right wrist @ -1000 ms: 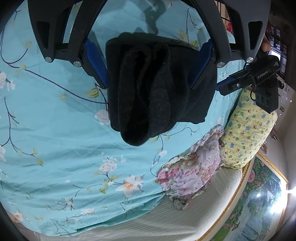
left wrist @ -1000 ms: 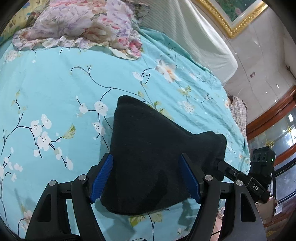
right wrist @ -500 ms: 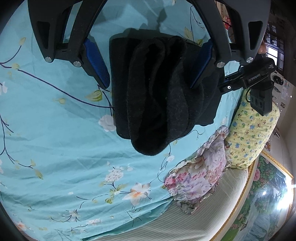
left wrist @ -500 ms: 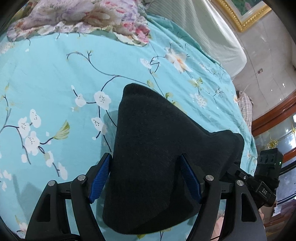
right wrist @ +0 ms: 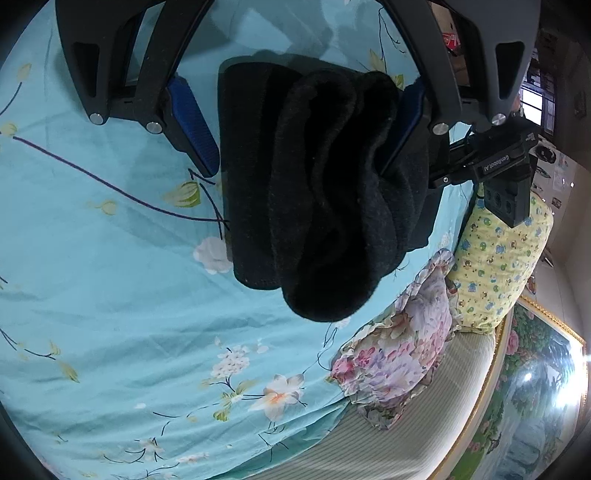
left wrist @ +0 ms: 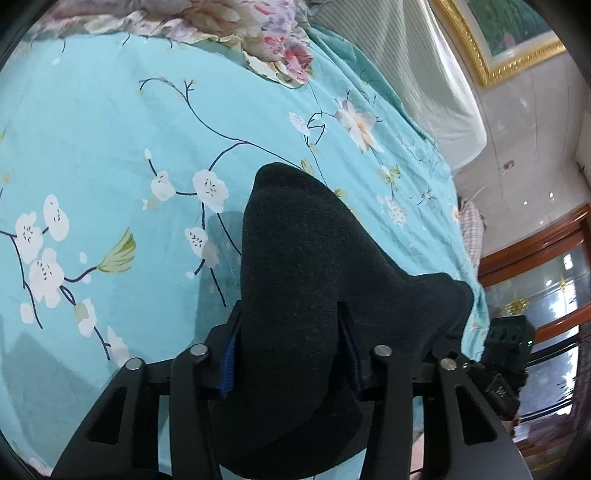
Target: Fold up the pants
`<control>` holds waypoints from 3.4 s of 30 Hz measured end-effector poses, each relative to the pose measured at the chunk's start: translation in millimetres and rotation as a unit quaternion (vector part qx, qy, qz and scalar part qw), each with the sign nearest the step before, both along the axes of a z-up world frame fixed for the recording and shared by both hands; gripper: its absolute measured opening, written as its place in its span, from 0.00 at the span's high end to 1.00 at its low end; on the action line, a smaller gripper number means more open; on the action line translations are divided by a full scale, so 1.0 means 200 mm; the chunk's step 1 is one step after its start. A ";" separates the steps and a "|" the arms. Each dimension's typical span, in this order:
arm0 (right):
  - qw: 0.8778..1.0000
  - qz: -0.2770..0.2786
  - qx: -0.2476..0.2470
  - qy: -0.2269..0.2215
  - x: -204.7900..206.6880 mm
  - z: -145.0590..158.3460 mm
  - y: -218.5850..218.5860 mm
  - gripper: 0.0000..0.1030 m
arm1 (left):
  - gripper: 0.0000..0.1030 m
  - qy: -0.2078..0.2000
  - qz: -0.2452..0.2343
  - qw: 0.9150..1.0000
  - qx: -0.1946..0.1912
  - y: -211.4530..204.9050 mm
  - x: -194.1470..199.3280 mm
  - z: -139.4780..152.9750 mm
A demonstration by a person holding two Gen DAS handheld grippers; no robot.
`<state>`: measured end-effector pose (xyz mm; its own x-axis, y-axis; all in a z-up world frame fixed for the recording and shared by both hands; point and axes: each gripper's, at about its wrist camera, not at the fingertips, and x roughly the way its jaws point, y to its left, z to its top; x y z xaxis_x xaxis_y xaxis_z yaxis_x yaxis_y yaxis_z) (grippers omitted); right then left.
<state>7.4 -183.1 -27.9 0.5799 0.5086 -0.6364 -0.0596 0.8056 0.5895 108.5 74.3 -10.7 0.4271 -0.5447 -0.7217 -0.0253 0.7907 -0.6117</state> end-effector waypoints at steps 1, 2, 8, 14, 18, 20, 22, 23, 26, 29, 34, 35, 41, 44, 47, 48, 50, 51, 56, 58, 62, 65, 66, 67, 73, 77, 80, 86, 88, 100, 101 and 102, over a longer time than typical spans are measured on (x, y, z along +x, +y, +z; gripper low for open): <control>1.000 0.002 -0.001 0.001 0.00 0.00 0.00 0.16 | 0.58 0.000 0.001 1.000 -0.004 0.01 0.00 0.00; 1.000 0.007 -0.003 0.002 0.00 0.00 0.00 0.17 | 0.60 0.000 0.003 1.000 -0.008 0.01 0.00 0.00; 0.999 0.025 -0.019 0.007 -0.01 0.00 0.04 0.38 | 0.65 -0.013 -0.001 1.000 -0.008 -0.01 -0.02 0.03; 0.999 0.032 -0.016 -0.013 -0.04 0.05 0.06 0.52 | 0.69 -0.024 -0.001 1.000 -0.016 0.00 -0.05 0.08; 0.999 0.039 -0.012 -0.028 -0.05 0.12 0.09 0.55 | 0.69 -0.035 0.004 0.999 -0.019 0.04 -0.08 0.14; 0.998 0.045 -0.014 -0.036 -0.04 0.15 0.12 0.56 | 0.69 -0.043 0.010 0.999 -0.016 0.08 -0.10 0.17; 0.998 0.054 -0.012 -0.042 -0.02 0.18 0.15 0.56 | 0.69 -0.050 0.018 0.998 -0.015 0.13 -0.12 0.21; 0.997 0.058 -0.011 -0.044 -0.01 0.19 0.18 0.56 | 0.69 -0.054 0.023 0.998 -0.014 0.15 -0.12 0.22; 0.996 0.074 -0.011 -0.053 0.03 0.21 0.24 0.56 | 0.69 -0.065 0.039 0.997 -0.008 0.24 -0.14 0.27; 0.994 0.092 -0.006 -0.062 0.10 0.25 0.33 0.56 | 0.69 -0.078 0.059 0.995 0.000 0.35 -0.15 0.32; 0.989 0.126 -0.002 -0.075 0.26 0.29 0.52 0.56 | 0.69 -0.086 0.091 0.992 0.013 0.54 -0.12 0.37; 0.989 0.129 -0.002 -0.077 0.28 0.30 0.55 0.56 | 0.69 -0.088 0.097 0.991 0.016 0.57 -0.12 0.38; 0.985 0.154 0.004 -0.081 0.46 0.32 0.75 0.56 | 0.69 -0.090 0.131 0.987 0.026 0.76 -0.06 0.39; 0.983 0.167 0.006 -0.078 0.54 0.31 0.84 0.56 | 0.69 -0.085 0.145 0.985 0.029 0.83 -0.04 0.37; 0.981 0.177 0.005 -0.073 0.59 0.29 0.90 0.56 | 0.69 -0.077 0.158 0.984 0.031 0.91 -0.03 0.34; 0.981 0.180 0.003 -0.072 0.61 0.28 0.92 0.56 | 0.69 -0.075 0.162 0.983 0.032 0.92 -0.02 0.33; 0.980 0.186 0.001 -0.069 0.64 0.27 0.96 0.56 | 0.69 -0.073 0.167 0.983 0.036 0.95 0.00 0.31; 0.980 0.190 -0.002 -0.068 0.66 0.26 0.99 0.56 | 0.69 -0.072 0.169 0.982 0.039 0.96 0.01 0.31; 0.978 0.198 -0.005 -0.064 0.72 0.23 1.04 0.56 | 0.69 -0.064 0.176 0.981 0.045 1.00 0.02 0.26; 0.978 0.198 -0.008 -0.061 0.73 0.21 1.05 0.56 | 0.69 -0.061 0.177 0.981 0.047 1.01 0.03 0.24; 0.978 0.200 -0.009 -0.057 0.76 0.19 1.06 0.56 | 0.69 -0.058 0.178 0.981 0.051 1.01 0.04 0.21; 0.978 0.201 -0.008 -0.053 0.77 0.17 1.05 0.54 | 0.66 -0.052 0.180 0.981 0.054 1.01 0.04 0.18; 0.979 0.200 -0.007 -0.050 0.77 0.16 1.05 0.53 | 0.64 -0.050 0.180 0.981 0.055 1.00 0.04 0.17; 0.979 0.197 -0.004 -0.047 0.78 0.15 1.04 0.50 | 0.63 -0.047 0.180 0.981 0.056 1.00 0.05 0.17; 0.981 0.190 -0.003 -0.036 0.80 0.09 1.01 0.41 | 0.54 -0.042 0.183 0.981 0.054 1.02 0.05 0.13; 0.982 0.185 -0.006 -0.032 0.80 0.08 1.00 0.34 | 0.46 -0.044 0.180 0.981 0.066 1.01 0.05 0.13; 0.982 0.185 -0.004 -0.029 0.80 0.08 1.00 0.33 | 0.41 -0.042 0.182 0.980 0.068 1.01 0.04 0.13; 0.983 0.182 -0.010 -0.032 0.80 0.08 0.99 0.29 | 0.35 -0.036 0.185 0.980 0.064 1.02 0.02 0.12; 0.983 0.177 -0.021 -0.037 0.79 0.09 0.98 0.27 | 0.34 -0.036 0.186 0.979 0.068 1.02 0.01 0.12; 0.981 0.164 -0.067 -0.076 0.69 0.16 0.97 0.23 | 0.25 -0.035 0.192 0.972 0.133 0.94 -0.07 0.19; 0.981 0.165 -0.069 -0.080 0.68 0.17 0.97 0.23 | 0.25 -0.035 0.193 0.971 0.137 0.93 -0.08 0.20; 0.980 0.166 -0.072 -0.087 0.66 0.18 0.97 0.23 | 0.25 -0.036 0.193 0.970 0.141 0.92 -0.09 0.21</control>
